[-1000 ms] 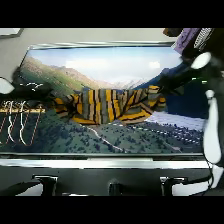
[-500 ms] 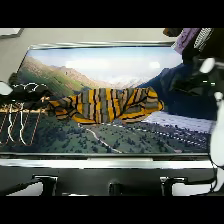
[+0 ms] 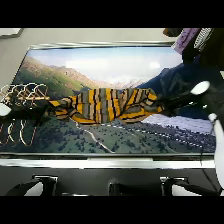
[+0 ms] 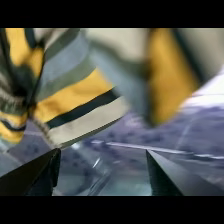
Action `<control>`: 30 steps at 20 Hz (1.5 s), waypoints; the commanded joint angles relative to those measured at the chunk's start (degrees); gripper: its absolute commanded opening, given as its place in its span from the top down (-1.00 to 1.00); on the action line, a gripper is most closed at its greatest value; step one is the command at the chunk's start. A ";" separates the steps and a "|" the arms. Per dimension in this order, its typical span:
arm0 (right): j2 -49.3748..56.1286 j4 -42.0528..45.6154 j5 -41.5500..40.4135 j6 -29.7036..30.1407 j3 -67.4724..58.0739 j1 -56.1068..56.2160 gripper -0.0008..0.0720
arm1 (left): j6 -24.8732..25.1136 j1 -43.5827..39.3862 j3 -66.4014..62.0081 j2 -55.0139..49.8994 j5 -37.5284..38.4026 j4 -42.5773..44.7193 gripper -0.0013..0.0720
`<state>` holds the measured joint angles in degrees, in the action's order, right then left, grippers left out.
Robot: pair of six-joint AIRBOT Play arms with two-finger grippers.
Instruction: Fold the clothes and pants, and hang the long-sleeved shirts on hangers.
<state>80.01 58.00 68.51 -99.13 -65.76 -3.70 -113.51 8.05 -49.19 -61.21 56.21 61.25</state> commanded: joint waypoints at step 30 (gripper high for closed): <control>11.28 -10.80 -15.26 -5.68 7.02 13.73 0.89 | -1.11 -16.11 5.95 -16.94 -23.67 -14.56 -0.43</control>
<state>91.26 47.24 52.62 -104.75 -58.74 9.96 -114.50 -6.68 -43.27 -77.19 38.37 48.88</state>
